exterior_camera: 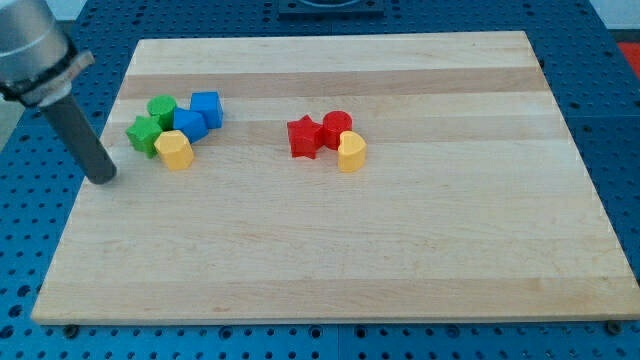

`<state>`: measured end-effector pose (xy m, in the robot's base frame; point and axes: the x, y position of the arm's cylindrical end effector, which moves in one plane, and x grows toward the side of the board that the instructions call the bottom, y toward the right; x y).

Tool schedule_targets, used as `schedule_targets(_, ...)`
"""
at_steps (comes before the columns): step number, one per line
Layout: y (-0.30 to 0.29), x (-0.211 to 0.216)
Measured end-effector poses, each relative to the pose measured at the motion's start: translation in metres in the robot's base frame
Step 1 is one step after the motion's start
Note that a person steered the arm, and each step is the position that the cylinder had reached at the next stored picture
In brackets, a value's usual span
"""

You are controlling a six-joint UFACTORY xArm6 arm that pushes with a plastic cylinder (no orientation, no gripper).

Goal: Separate the blue cube and the blue triangle

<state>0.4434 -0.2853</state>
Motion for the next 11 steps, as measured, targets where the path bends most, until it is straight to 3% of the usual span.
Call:
schedule_targets(1, -0.020, -0.025)
schedule_targets(4, -0.004, -0.116)
schedule_targets(11, 0.150, -0.059)
